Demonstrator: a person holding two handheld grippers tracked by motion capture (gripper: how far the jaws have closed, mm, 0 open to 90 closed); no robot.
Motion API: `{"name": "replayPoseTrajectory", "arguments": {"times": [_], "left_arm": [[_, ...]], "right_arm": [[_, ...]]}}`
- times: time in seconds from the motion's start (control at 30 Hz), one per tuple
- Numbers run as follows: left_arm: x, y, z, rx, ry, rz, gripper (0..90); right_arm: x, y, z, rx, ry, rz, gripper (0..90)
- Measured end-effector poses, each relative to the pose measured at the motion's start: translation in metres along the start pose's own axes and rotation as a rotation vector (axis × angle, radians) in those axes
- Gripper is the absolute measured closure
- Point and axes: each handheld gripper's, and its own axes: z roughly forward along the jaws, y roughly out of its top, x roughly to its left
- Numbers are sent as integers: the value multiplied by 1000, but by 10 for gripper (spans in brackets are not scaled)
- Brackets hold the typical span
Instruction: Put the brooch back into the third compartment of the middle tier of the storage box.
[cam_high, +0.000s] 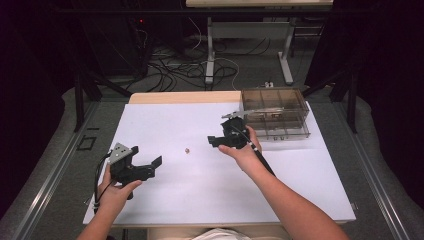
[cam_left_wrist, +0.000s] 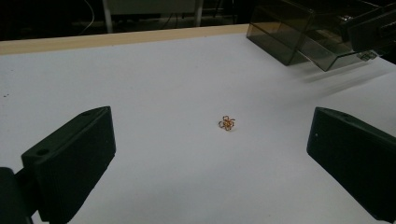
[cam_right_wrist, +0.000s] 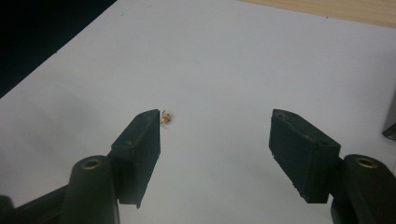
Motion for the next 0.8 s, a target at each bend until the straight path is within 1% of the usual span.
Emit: {"name": "replayPoseTrajectory", "arguments": {"times": [0.07, 0.1, 0.23, 0.3, 0.37, 0.4, 0.5, 0.53, 0.57, 0.63, 0.67, 0.8], "left_arm": [[0, 0, 0, 0, 0, 0, 16], [0, 0, 0, 0, -1, 0, 16], [0, 0, 0, 0, -1, 0, 16], [0, 0, 0, -1, -1, 0, 16], [0, 0, 0, 0, -2, 0, 16], [0, 0, 0, 0, -2, 0, 16], [0, 0, 0, 0, -2, -1, 16], [0, 0, 0, -1, -2, 0, 16], [0, 0, 0, -1, -2, 0, 16], [0, 0, 0, -1, -2, -1, 16], [0, 0, 0, -1, -2, -1, 16], [1, 0, 0, 0, -2, 4, 16]], "right_arm": [[3, 0, 5, 7, 3, -4, 348], [4, 0, 7, -2, 7, -4, 351], [8, 0, 13, 16, 13, -12, 361], [9, 0, 16, 14, 19, -12, 375], [10, 0, 19, 23, 23, -12, 383], [11, 1, 20, 43, 21, -13, 384], [13, 0, 24, 27, 28, -13, 390], [14, 1, 26, 38, 30, -10, 400], [15, 0, 28, 30, 34, -7, 403], [16, 0, 32, 31, 35, -13, 406], [17, -1, 33, 41, 35, -11, 409], [19, -2, 39, 40, 36, -11, 419]]}}
